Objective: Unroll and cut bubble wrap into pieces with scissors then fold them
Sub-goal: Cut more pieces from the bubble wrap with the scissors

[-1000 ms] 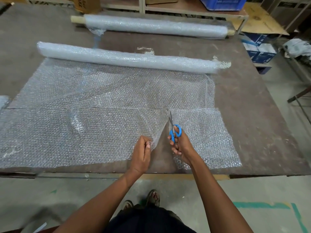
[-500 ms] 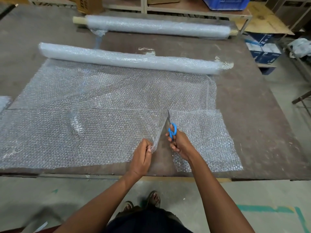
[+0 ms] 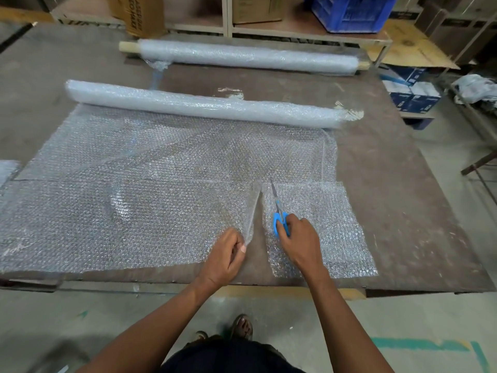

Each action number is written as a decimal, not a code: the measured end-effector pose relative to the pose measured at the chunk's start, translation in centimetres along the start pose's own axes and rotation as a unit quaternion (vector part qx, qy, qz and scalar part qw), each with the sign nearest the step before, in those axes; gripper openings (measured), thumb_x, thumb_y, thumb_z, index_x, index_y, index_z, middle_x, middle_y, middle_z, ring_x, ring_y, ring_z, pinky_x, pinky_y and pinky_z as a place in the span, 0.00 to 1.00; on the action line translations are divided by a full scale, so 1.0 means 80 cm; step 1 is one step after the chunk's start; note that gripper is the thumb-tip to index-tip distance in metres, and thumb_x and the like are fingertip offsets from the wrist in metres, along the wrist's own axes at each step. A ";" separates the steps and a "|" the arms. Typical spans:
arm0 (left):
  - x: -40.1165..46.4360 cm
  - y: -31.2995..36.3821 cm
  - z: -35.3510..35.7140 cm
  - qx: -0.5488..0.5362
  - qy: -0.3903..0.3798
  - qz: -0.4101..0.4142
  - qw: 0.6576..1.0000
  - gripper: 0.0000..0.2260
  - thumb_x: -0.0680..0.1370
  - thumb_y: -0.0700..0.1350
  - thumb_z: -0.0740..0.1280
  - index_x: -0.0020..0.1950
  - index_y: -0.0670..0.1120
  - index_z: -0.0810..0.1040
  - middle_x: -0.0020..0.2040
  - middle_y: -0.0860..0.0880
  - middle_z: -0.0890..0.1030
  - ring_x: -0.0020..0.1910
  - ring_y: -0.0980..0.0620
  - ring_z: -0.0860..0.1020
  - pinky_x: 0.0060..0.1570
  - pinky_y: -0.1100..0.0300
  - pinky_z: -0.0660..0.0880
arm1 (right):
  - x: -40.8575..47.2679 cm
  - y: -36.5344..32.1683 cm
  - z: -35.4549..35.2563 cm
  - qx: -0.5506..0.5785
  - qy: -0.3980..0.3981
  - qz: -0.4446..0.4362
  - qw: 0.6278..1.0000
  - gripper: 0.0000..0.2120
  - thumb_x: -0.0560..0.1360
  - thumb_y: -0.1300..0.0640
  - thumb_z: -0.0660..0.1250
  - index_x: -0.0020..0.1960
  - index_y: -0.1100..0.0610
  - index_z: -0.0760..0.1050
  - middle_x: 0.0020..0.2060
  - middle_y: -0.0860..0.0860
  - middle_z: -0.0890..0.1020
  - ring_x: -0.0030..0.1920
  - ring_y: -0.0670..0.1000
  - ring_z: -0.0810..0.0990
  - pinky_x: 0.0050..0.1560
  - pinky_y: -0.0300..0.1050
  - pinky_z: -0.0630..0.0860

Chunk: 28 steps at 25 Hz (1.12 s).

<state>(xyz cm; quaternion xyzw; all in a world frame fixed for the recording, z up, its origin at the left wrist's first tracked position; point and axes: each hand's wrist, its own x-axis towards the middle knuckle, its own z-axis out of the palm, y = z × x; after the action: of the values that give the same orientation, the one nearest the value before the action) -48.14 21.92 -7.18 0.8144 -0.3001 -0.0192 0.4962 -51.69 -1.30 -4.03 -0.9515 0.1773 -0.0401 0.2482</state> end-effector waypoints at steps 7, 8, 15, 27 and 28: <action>0.027 0.007 -0.010 0.220 -0.024 -0.054 0.974 0.23 0.87 0.62 0.57 0.79 0.54 0.67 0.80 0.52 0.66 0.79 0.52 0.65 0.79 0.45 0.63 | -0.014 0.019 0.005 -0.037 0.098 -0.001 0.995 0.13 0.84 0.46 0.68 0.53 0.57 0.80 0.34 0.49 0.75 0.39 0.53 0.73 0.38 0.54 0.75; 0.035 0.003 -0.010 0.264 -0.067 -0.070 0.960 0.28 0.86 0.66 0.55 0.84 0.56 0.60 0.85 0.52 0.58 0.84 0.51 0.57 0.81 0.44 0.55 | -0.019 0.018 0.005 -0.029 0.110 0.014 0.993 0.13 0.84 0.48 0.68 0.54 0.58 0.80 0.34 0.50 0.76 0.39 0.54 0.74 0.39 0.56 0.76; 0.043 0.000 0.020 0.371 -0.226 -0.067 0.898 0.38 0.82 0.75 0.42 0.86 0.58 0.38 0.86 0.49 0.36 0.85 0.48 0.38 0.83 0.39 0.40 | -0.044 0.018 0.009 -0.036 0.126 0.099 0.986 0.16 0.85 0.45 0.63 0.58 0.56 0.80 0.42 0.51 0.84 0.45 0.53 0.74 0.45 0.54 0.75; 0.028 0.051 0.037 0.347 -0.197 -0.008 0.917 0.32 0.85 0.67 0.51 0.86 0.55 0.53 0.85 0.48 0.52 0.83 0.46 0.56 0.79 0.41 0.54 | -0.045 0.052 -0.001 -0.044 0.132 0.056 0.989 0.17 0.85 0.46 0.63 0.67 0.56 0.77 0.56 0.54 0.85 0.60 0.58 0.82 0.64 0.59 0.74; 0.032 0.059 0.042 0.356 -0.196 -0.007 0.914 0.30 0.86 0.66 0.52 0.84 0.53 0.58 0.82 0.47 0.58 0.79 0.46 0.61 0.76 0.43 0.60 | -0.047 0.059 -0.002 -0.055 0.122 0.048 0.990 0.17 0.85 0.46 0.62 0.68 0.55 0.77 0.58 0.53 0.85 0.62 0.57 0.82 0.66 0.59 0.73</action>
<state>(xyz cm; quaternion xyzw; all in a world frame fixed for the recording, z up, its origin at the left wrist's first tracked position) -49.40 16.37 -4.35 0.9191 -0.3727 -0.0735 0.1047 -56.74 -3.88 -6.14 -0.9419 0.2539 -0.1343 0.1739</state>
